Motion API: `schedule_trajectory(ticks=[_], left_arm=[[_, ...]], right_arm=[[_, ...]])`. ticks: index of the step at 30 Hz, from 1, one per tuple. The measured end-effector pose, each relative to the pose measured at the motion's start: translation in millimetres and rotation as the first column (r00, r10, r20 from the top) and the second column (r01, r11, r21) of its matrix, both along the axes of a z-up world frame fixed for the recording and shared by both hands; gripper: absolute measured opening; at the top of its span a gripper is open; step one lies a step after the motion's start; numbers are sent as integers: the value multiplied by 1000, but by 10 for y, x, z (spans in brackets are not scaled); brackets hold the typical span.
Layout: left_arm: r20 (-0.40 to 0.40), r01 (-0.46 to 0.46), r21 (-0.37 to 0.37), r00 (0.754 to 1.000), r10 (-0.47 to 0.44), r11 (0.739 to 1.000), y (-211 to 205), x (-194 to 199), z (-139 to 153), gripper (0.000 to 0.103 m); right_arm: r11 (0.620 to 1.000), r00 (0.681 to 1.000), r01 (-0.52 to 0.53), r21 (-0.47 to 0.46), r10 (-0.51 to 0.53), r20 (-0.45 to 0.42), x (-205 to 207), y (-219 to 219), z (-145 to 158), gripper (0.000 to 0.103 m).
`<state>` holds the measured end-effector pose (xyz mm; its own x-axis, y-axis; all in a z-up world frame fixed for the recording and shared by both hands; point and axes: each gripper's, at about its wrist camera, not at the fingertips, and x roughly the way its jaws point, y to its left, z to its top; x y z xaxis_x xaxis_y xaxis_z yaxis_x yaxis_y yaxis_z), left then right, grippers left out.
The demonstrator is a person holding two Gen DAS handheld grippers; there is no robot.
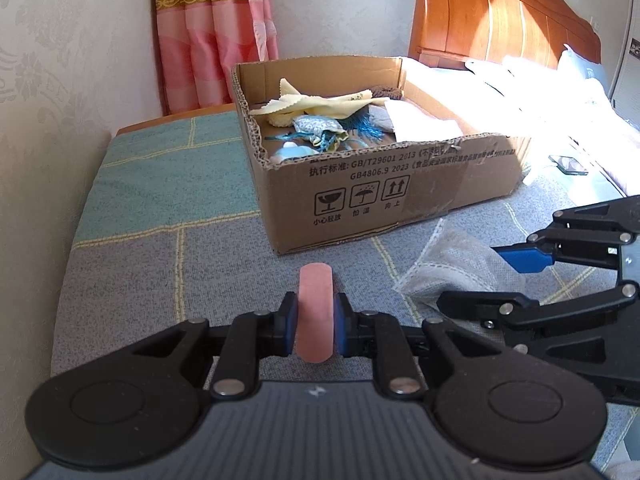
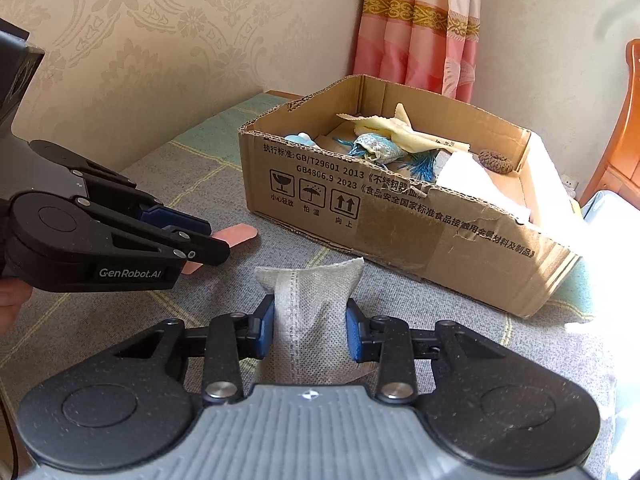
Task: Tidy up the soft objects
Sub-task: 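Close the right gripper on the grey fabric pouch, then carry the file and pouch into the box and open both grippers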
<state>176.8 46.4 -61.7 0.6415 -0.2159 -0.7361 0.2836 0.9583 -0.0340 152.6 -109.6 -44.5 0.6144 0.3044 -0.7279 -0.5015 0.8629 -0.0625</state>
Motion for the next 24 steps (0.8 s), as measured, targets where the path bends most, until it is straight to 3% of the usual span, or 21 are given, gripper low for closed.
schedule_trajectory(ticks=[12,18,23,24], left_arm=[[126,98,-33,988,-94,995,-118,-148,627,17],[201,152,-35,969,-142,988,-340,177,883,17],[232,167,4,959,-163,986,-590,646,980,18],[238,153,19,959,-153,988,-643,759,981,25]], right_arm=[[998,998,19,55,-22,52,-168,-267,377,39],[997,995,52,66,-57,84,-175,-414,532,39],[995,990,82,63,-89,113,-156,-520,626,39],[994,988,93,65,-100,116,-148,-544,637,39]])
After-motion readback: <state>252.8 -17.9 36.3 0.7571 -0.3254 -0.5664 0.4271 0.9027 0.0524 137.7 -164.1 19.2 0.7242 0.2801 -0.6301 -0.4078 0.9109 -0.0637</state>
